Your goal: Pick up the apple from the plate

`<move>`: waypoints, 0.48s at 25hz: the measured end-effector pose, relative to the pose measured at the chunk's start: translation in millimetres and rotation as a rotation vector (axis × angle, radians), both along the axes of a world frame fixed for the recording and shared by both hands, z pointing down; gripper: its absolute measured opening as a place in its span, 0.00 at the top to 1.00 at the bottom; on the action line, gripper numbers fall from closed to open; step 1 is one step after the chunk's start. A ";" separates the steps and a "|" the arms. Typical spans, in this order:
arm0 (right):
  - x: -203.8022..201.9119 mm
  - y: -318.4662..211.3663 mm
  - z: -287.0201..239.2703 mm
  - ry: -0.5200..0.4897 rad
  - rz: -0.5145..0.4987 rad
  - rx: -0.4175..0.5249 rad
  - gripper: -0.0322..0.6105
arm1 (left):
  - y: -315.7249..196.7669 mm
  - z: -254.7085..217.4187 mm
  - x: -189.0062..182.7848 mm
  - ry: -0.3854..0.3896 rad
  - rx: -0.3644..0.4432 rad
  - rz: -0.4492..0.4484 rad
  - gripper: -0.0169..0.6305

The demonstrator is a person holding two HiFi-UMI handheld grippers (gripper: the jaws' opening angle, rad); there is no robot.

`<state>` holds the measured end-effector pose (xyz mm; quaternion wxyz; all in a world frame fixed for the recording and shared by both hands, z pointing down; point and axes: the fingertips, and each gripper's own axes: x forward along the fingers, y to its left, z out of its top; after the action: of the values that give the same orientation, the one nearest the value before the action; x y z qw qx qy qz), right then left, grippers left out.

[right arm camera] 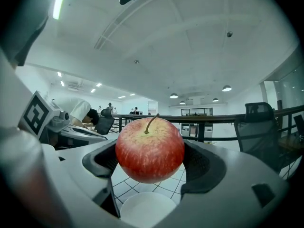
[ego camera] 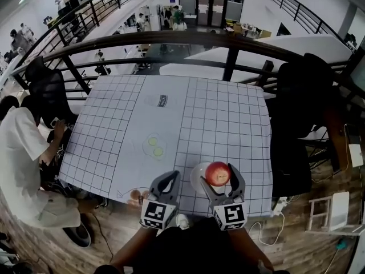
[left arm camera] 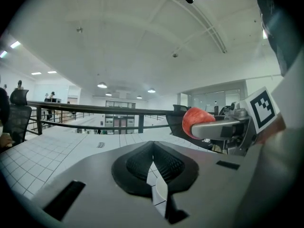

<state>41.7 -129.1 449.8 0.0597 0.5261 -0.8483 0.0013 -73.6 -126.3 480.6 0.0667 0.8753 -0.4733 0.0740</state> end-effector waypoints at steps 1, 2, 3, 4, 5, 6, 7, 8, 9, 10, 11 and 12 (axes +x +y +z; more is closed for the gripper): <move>-0.9 2.2 -0.9 0.006 -0.004 0.002 0.29 | 1.1 -2.4 0.9 0.001 0.005 0.005 0.94; -2.8 4.4 -1.0 0.015 -0.011 0.002 0.29 | 2.2 -4.5 1.7 0.002 0.009 0.010 0.94; -4.9 6.0 -0.7 0.024 -0.017 0.000 0.29 | 3.3 -6.0 2.5 0.004 0.012 0.016 0.94; -6.1 7.0 0.2 0.030 -0.020 -0.002 0.29 | 4.3 -6.7 3.2 0.006 0.014 0.020 0.94; -6.1 7.6 1.5 0.034 -0.018 -0.003 0.29 | 5.5 -6.8 3.9 0.007 0.014 0.024 0.94; -5.8 8.2 2.3 0.036 -0.015 -0.003 0.29 | 6.8 -6.5 4.4 0.008 0.014 0.027 0.94; -5.8 8.8 1.7 0.035 -0.013 -0.001 0.29 | 8.3 -6.3 4.9 0.009 0.012 0.029 0.94; -6.3 9.2 -0.1 0.031 -0.011 0.001 0.29 | 9.8 -6.1 5.2 0.009 0.011 0.032 0.94; -6.6 9.5 -2.0 0.028 -0.009 0.004 0.29 | 11.0 -5.9 5.6 0.008 0.011 0.035 0.94; -6.7 9.5 -3.4 0.024 -0.007 0.009 0.29 | 12.0 -5.7 6.0 0.006 0.012 0.038 0.94; -6.4 9.4 -4.1 0.022 -0.004 0.013 0.29 | 12.5 -5.7 6.2 0.004 0.013 0.040 0.94; -5.9 9.3 -3.9 0.021 -0.001 0.017 0.29 | 12.6 -5.9 6.4 0.004 0.014 0.041 0.94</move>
<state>35.9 -119.8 446.0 0.0641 0.5261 -0.8479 -0.0112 -67.2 -113.7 474.7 0.0601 0.8854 -0.4556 0.0706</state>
